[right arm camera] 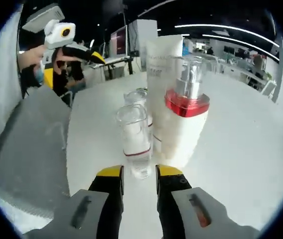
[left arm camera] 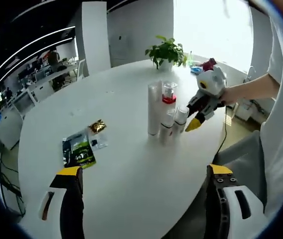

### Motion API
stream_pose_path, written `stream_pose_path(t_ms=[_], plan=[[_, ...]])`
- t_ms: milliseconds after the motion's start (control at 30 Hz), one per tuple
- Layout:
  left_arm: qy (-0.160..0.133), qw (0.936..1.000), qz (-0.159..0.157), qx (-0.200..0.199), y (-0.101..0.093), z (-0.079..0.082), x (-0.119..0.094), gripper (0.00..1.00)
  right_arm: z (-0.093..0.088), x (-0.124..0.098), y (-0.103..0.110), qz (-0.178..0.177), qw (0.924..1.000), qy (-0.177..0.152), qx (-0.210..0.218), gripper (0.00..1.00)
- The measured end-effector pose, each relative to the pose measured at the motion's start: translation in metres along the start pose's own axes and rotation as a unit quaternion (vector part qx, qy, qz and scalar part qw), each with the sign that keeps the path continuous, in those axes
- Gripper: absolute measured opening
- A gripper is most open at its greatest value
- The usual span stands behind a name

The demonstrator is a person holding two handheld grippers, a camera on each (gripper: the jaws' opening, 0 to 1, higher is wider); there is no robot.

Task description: Arrange the skincare products in the storage area until every visible bottle or jar stands upright without overlapping.

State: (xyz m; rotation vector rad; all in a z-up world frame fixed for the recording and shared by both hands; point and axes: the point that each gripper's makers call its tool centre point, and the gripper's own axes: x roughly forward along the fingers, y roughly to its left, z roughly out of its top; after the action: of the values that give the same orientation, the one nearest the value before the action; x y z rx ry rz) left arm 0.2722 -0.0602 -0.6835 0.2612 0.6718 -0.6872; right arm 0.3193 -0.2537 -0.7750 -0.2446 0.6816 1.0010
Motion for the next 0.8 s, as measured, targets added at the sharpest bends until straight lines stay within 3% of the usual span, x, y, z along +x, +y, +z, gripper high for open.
stream_pose_path(t_ms=[100,200,267,367,433,800], plan=[[0.0,1.0,0.004,-0.003,0.001,-0.001,-0.002,0.98,-0.006,-0.001,0.008,-0.024,0.9989,0.019,0.035,0.3],[0.001,1.0,0.007,-0.004,0.002,-0.002,-0.003,0.98,-0.015,0.001,0.015,-0.07,0.9955,0.048,0.043,0.27],[0.0,1.0,0.007,-0.004,0.002,-0.002,-0.004,0.98,-0.012,0.007,0.021,-0.087,0.9932,0.033,0.069,0.25],[0.001,1.0,0.008,-0.003,0.002,-0.003,-0.005,0.97,-0.013,0.01,0.012,-0.115,0.9885,0.028,0.095,0.25],[0.002,1.0,0.009,-0.002,0.001,-0.004,-0.006,0.97,-0.014,0.012,0.005,-0.131,0.9865,0.038,0.09,0.22],[0.004,0.9998,0.015,-0.008,0.005,-0.009,-0.009,0.96,-0.001,0.019,-0.004,-0.126,0.9897,0.031,0.061,0.19]])
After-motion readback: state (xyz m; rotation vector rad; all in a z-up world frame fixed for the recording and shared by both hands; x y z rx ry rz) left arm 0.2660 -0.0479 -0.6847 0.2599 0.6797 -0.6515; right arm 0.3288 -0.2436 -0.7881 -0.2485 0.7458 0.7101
